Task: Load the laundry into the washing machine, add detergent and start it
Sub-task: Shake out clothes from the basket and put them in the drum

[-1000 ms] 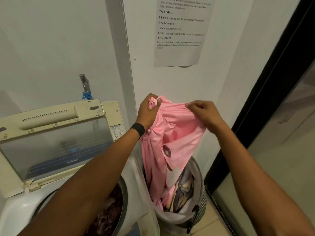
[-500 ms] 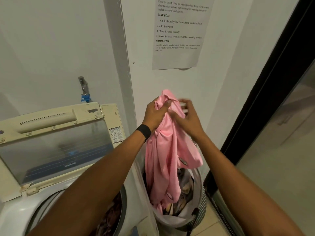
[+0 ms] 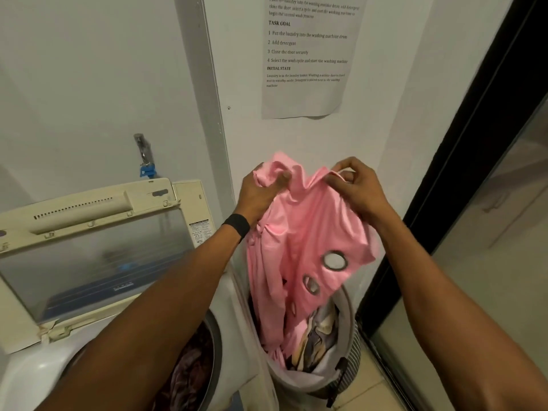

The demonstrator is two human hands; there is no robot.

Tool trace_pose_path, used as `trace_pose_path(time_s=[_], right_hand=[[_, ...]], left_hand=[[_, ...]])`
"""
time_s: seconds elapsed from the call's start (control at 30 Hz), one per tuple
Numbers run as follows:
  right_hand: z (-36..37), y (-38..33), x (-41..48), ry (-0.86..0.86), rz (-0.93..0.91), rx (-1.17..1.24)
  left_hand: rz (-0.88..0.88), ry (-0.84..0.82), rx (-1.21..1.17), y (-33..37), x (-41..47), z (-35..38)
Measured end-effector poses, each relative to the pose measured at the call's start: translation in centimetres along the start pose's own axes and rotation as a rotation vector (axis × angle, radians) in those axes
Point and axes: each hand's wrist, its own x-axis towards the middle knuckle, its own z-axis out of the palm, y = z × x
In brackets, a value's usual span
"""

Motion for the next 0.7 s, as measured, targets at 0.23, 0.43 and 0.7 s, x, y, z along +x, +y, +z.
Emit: trace_pose_path(time_s=[0.23,0.43,0.7], right_hand=[[4.0,-3.0,1.2,-0.087,0.024,0.201],[4.9,3.1,-3.9,-0.153,0.092,0.077],[11.6,8.8,-8.2,-0.200,0.225,0.044]], left_hand=[[-0.092,-0.242,-0.098,1.2,-0.6,3.4],[-0.225,0.071,-0.249,1.3,0.8,3.4],[-0.258,0.082,-0.503,6.8,2.0,5.5]])
